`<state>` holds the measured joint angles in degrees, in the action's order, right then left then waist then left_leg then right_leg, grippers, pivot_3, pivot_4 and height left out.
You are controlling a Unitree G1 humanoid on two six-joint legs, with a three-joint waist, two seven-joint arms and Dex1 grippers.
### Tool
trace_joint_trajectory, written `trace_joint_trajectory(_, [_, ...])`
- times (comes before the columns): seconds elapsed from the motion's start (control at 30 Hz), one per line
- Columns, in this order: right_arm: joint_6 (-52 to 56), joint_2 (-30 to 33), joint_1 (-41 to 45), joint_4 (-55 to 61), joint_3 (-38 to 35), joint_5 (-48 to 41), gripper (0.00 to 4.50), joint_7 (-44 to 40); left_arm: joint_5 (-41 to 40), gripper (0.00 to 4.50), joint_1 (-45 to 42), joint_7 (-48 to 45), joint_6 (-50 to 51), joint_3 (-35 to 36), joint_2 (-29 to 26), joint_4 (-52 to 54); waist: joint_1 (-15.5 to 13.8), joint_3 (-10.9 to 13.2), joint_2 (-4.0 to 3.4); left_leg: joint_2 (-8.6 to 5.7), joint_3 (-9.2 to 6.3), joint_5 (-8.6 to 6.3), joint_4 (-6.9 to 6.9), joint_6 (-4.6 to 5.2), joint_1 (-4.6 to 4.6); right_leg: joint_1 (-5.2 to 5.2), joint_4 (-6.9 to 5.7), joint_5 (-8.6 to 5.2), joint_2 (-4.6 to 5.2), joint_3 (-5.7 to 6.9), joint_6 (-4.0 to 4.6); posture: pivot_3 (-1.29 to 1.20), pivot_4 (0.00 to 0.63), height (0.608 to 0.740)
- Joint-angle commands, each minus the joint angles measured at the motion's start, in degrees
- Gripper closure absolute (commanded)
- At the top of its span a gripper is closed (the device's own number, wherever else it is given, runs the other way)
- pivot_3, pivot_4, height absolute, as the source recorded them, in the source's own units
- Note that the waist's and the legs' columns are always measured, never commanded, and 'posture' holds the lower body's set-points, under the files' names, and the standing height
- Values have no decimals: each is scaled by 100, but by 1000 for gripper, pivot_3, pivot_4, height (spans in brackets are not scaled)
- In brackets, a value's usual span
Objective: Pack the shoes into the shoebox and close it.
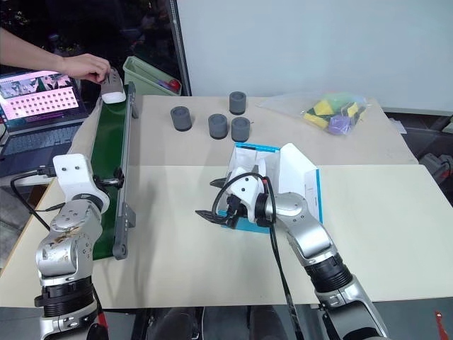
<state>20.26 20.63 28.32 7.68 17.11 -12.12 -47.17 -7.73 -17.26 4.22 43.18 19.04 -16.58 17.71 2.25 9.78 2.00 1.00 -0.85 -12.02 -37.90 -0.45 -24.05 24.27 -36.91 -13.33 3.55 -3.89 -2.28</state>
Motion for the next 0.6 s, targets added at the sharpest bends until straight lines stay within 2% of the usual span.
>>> trace_joint_trajectory(0.03, [169,-98,140,176,-198,-155,48,97,79,0,17,34,111,4,-39,117,2,0,0,0,0,0,0,0,0,0,-1,0,0,0,0,0,150,729])
trace_joint_trajectory(0.6, [497,-192,130,311,-269,-193,48,199,144,0,-91,19,323,-5,-63,-59,3,0,0,-1,0,0,0,0,1,0,-3,0,1,0,0,0,150,729])
